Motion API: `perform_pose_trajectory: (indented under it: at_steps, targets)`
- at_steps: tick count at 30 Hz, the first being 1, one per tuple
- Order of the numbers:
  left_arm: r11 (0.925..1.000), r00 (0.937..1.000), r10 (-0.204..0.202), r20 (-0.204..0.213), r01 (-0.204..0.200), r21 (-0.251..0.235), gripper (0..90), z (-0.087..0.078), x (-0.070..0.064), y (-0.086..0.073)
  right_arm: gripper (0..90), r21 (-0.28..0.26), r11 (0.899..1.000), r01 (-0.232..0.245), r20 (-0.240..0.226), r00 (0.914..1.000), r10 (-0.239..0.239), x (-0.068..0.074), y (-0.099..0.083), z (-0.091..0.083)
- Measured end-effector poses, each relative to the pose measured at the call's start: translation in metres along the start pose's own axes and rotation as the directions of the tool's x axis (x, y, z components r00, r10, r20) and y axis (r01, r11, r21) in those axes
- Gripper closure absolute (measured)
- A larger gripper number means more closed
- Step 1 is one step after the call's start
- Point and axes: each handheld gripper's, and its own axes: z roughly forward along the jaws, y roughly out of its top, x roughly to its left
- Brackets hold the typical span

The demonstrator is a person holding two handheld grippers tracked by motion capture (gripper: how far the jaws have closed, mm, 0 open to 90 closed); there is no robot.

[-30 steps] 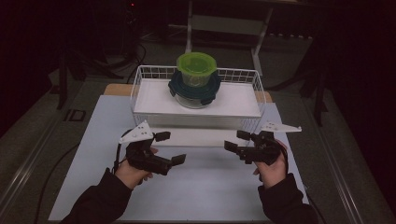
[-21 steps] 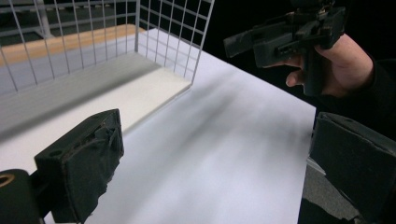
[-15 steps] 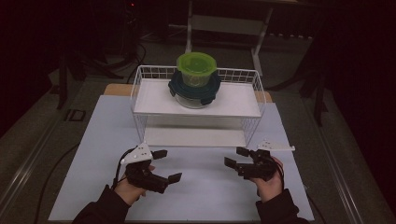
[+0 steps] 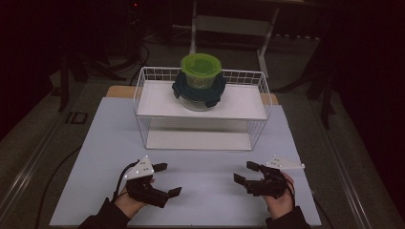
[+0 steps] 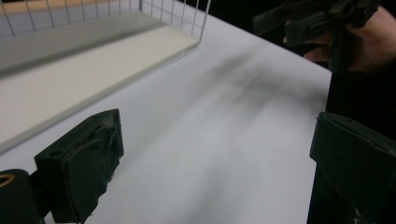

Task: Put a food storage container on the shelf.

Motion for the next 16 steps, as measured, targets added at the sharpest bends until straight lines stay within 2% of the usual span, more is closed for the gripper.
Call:
perform_pose_trajectory:
  at_steps: [4, 8, 12, 16]
  targets:
    - [0.9998, 0.9999, -0.013, -0.008, 0.013, -0.017, 2.5, -0.003, 0.002, -0.006, 19.1, -0.011, 1.000, -0.011, 0.013, 0.9999, 0.011, -0.001, -0.009, -0.007]
    - [0.9999, 0.9999, -0.012, -0.008, 0.012, -0.006, 2.5, -0.002, 0.002, -0.012, 19.0, 0.007, 1.000, -0.006, 0.026, 0.9996, 0.006, 0.000, -0.016, -0.010]
    - [0.9998, 0.9998, 0.014, -0.017, -0.014, -0.012, 2.5, -0.002, 0.000, -0.019, 18.8, 0.013, 1.000, 0.023, 0.062, 0.9978, -0.024, -0.001, -0.020, -0.013]
    - [0.9996, 0.9993, 0.020, -0.030, -0.021, -0.018, 2.5, -0.002, 0.000, -0.023, 18.9, 0.029, 0.999, 0.025, 0.090, 0.9956, -0.027, -0.007, -0.022, -0.010]
